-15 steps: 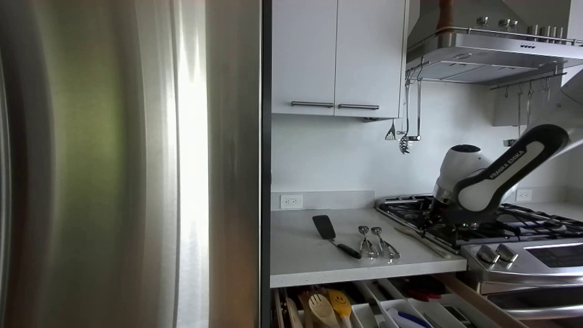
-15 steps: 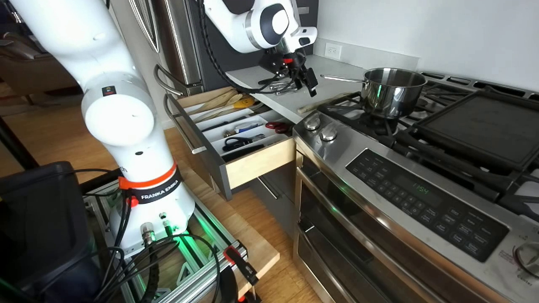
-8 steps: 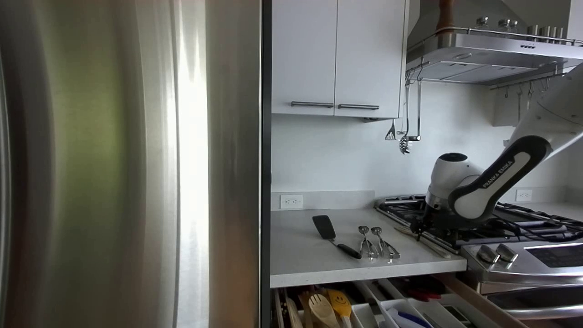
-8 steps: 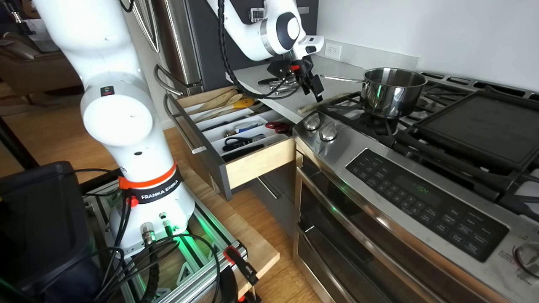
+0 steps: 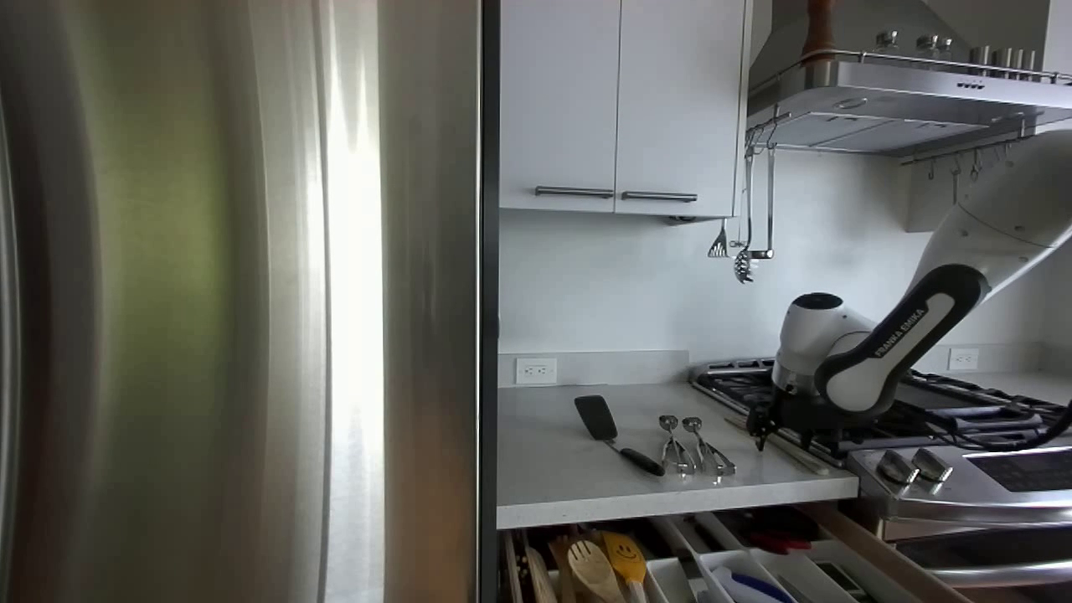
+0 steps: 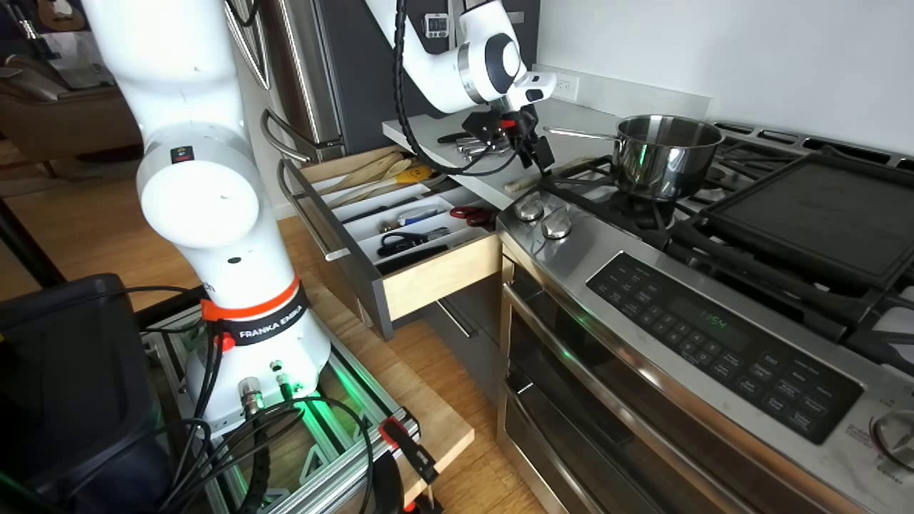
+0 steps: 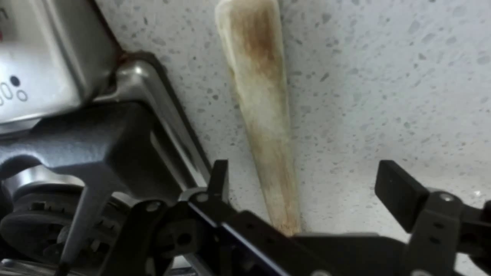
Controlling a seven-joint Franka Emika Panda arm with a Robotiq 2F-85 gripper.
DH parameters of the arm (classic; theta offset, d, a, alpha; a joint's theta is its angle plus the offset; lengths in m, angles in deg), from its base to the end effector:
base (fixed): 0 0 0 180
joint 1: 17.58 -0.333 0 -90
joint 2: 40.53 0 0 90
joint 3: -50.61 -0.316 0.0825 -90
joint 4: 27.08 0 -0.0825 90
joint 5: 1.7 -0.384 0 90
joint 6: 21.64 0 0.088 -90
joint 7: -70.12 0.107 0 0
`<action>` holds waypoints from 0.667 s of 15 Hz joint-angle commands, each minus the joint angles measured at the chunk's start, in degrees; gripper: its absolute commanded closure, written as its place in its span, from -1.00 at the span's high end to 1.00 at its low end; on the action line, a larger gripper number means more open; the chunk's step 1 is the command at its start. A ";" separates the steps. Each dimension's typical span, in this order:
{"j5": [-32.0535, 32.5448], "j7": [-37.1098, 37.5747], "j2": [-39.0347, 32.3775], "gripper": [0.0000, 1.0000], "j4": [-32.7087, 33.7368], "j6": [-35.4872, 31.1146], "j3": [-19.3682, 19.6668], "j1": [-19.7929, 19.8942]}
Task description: Use the wooden spatula to stir the contents in the silver pot
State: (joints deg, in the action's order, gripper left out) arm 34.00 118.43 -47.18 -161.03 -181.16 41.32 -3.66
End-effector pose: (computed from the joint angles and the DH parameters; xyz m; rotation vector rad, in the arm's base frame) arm 0.5378 -0.0175 0.3162 2.8780 -0.5498 0.6056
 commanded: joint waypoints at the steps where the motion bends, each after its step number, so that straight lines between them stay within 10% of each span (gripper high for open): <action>1: 1.81 1.95 -2.92 0.32 2.09 -0.75 0.63 -0.23; 9: 2.57 2.44 -3.34 -0.91 3.74 -2.08 0.62 -1.03; 10: 3.44 2.95 -3.49 -0.79 4.01 -2.17 0.85 -1.23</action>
State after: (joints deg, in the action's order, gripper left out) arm 34.39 118.58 -49.19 -157.99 -181.94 41.28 -4.30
